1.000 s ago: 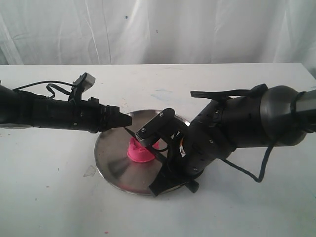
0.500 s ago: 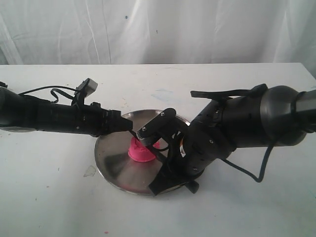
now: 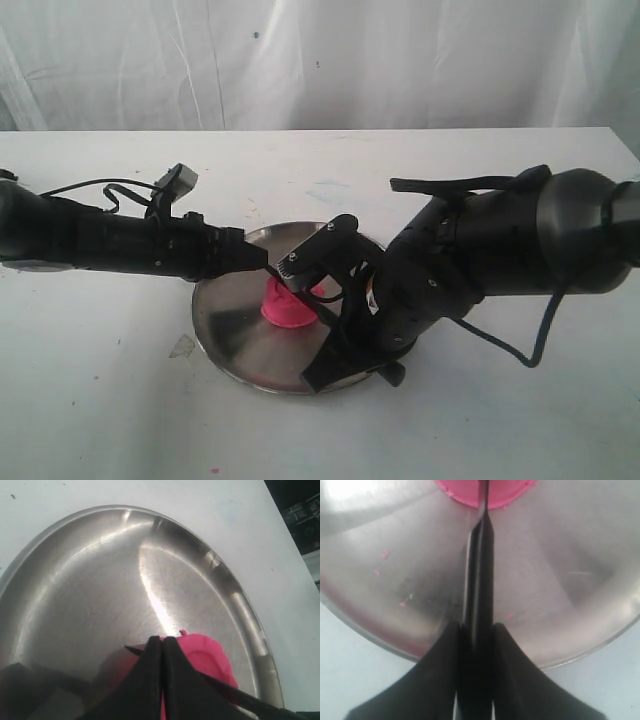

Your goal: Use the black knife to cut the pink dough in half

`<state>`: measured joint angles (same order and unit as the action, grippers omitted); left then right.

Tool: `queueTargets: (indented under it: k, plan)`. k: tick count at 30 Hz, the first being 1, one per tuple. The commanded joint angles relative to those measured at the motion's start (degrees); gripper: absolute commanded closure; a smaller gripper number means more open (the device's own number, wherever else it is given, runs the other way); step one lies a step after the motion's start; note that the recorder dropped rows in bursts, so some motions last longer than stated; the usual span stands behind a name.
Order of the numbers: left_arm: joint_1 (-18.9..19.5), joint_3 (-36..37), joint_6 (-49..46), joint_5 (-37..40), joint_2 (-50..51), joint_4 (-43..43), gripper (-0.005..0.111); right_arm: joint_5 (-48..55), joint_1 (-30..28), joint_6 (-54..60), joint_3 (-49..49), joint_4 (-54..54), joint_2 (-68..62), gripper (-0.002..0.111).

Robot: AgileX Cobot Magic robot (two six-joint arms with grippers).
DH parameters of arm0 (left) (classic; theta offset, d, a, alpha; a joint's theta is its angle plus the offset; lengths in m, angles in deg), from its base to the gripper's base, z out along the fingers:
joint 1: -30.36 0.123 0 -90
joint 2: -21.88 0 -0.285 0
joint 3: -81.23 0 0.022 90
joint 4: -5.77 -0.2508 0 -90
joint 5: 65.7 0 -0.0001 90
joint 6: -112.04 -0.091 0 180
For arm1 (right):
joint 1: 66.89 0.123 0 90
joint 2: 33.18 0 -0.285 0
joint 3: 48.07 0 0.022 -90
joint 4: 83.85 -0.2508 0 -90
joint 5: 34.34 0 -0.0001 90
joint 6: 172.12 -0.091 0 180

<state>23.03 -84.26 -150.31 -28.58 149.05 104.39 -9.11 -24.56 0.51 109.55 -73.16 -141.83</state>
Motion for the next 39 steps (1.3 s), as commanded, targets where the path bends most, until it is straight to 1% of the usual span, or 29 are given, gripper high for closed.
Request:
queueTargets:
  k: [1, 15, 19, 20, 22, 23, 26, 29, 30, 31, 33, 36, 39]
  plan:
    - [-0.29, -0.01, 0.1, 0.27, 1.38, 1.34, 0.107, 0.47, -0.14, 0.07, 0.06, 0.91, 1.48, 0.108]
    - [0.06, -0.11, 0.1, 3.01, 1.88, 1.34, 0.107, 0.36, -0.14, 0.07, -0.04, 1.82, 1.28, 0.108]
    - [3.62, -0.11, 1.25, 10.29, 1.88, 1.34, 0.107, 0.36, -0.14, 0.07, -0.15, 1.82, 1.29, 0.108]
    - [5.56, -0.11, 1.76, 13.31, 1.88, 1.34, 0.107, 0.36, -0.14, 0.07, -0.15, 1.82, 1.29, 0.108]
    - [7.56, -0.11, 3.29, 16.59, 1.88, 1.34, 0.107, 0.26, -0.14, 0.07, -0.15, 1.82, 1.29, 0.108]
    - [7.91, -0.11, 3.29, 16.94, 1.88, 1.34, 0.107, 0.13, -0.14, 0.07, -0.15, 1.82, 1.29, 0.108]
    - [7.0, -0.24, 3.29, 16.51, 1.88, 1.34, 0.107, -0.27, -0.14, 0.07, -0.15, 1.82, 1.29, 0.108]
    - [4.38, -2.8, 5.67, 16.19, 1.88, 1.34, 0.107, -0.52, -0.14, 0.07, -0.15, 1.82, 1.29, 0.108]
    - [3.84, -3.88, 6.22, 15.1, 1.88, 1.34, 0.107, -0.52, -0.14, 0.07, -0.15, 1.82, 1.29, 0.108]
    - [3.14, -5.16, 7.65, 12.26, 1.88, 1.34, 0.107, -0.32, -0.14, 0.07, -0.15, 1.82, 1.29, 0.108]
    - [2.49, -5.84, 9.62, 8.4, 1.88, -0.6, 0.107, -0.08, -0.14, 0.07, -0.15, 1.82, 1.29, 0.108]
    - [2.07, -5.86, 10.39, 6.29, 1.98, -2.09, 0.107, -0.07, -0.14, 0.07, -0.15, 1.95, 1.29, 0.108]
    - [1.4, -5.86, 10.39, 5.85, 1.98, -1.96, 0.107, -0.29, -0.14, 0.07, -0.15, 1.97, 1.29, 0.108]
